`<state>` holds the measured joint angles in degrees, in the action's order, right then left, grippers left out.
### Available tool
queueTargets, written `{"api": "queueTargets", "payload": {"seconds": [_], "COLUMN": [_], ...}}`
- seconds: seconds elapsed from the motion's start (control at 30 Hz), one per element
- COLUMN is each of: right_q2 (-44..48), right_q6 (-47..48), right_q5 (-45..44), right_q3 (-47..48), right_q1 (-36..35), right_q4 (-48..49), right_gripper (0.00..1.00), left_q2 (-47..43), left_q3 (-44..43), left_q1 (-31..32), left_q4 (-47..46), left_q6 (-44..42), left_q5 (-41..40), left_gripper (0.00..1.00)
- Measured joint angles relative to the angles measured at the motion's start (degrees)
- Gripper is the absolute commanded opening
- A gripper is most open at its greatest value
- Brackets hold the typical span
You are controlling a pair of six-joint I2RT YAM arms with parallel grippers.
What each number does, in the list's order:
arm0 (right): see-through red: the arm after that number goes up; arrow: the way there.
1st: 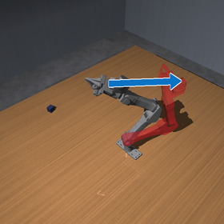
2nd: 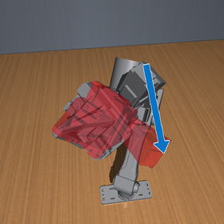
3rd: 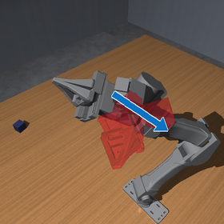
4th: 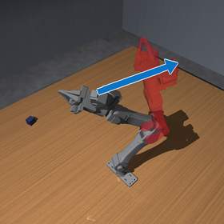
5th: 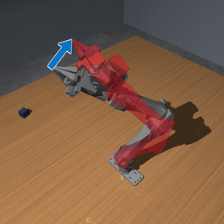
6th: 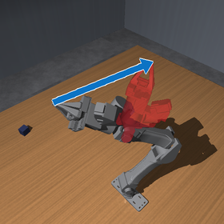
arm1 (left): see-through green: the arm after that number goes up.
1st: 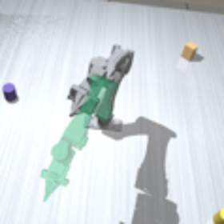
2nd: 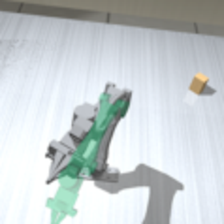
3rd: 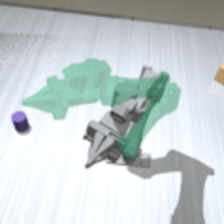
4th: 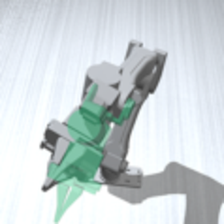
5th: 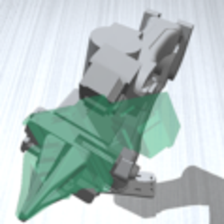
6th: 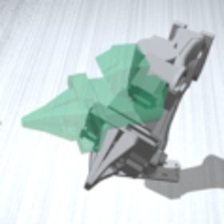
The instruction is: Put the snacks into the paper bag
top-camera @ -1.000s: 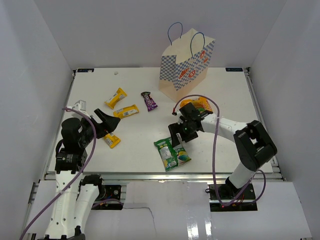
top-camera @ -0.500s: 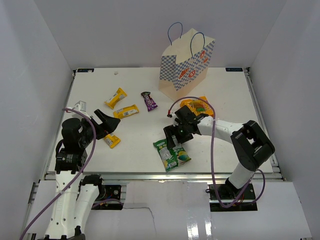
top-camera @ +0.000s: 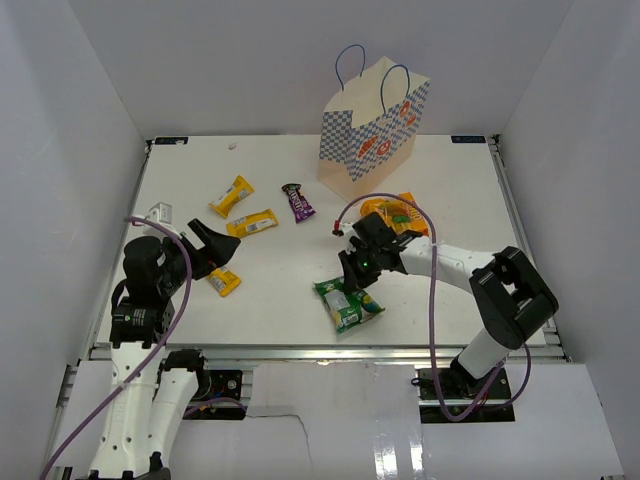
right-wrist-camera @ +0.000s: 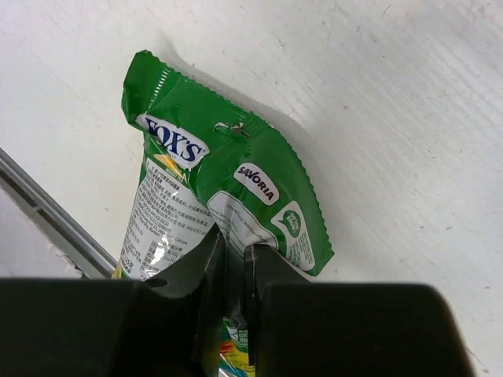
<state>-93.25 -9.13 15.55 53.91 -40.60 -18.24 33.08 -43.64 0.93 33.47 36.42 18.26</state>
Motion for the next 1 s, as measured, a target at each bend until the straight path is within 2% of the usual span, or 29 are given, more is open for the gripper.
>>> {"api": "queueTargets", "payload": {"seconds": [0.1,0.27,0.4,0.5,0.7,0.9,1.0], "right_q2": [1.7,7.3,8.8,8.8,6.4,-6.1,-13.2], "right_q6": [4.3,18.8,33.5,42.2,51.9,55.6,56.5], "right_q5": [1.3,12.0,20.9,23.8,20.0,12.5,8.2], "right_q3": [-0.6,0.5,8.2,15.9,33.0,58.9,70.5], "right_q1": [0.9,5.4,7.6,7.9,9.0,13.2,14.4], "right_q4": [-0.2,-2.8,-8.4,-11.1,-11.2,-7.0,-1.9], "right_gripper": [0.08,0.08,0.08,0.08,0.08,0.08,0.08], "left_q2": [0.3,0.7,1.0,0.9,0.3,0.4,0.8], "left_q3": [0.0,0.0,0.0,0.0,0.0,0.0,0.0], "left_q1": [0.0,0.0,0.0,0.0,0.0,0.0,0.0], "left_q4": [0.0,-0.1,-0.2,-0.6,-0.8,-1.2,-1.9], "left_q6": [0.0,-0.2,-0.2,-0.4,-0.5,-0.6,-0.6], "left_q5": [0.0,0.0,0.0,0.0,-0.2,-0.3,-0.2], "left_gripper": [0.98,0.98,0.98,0.98,0.98,0.98,0.98]}}
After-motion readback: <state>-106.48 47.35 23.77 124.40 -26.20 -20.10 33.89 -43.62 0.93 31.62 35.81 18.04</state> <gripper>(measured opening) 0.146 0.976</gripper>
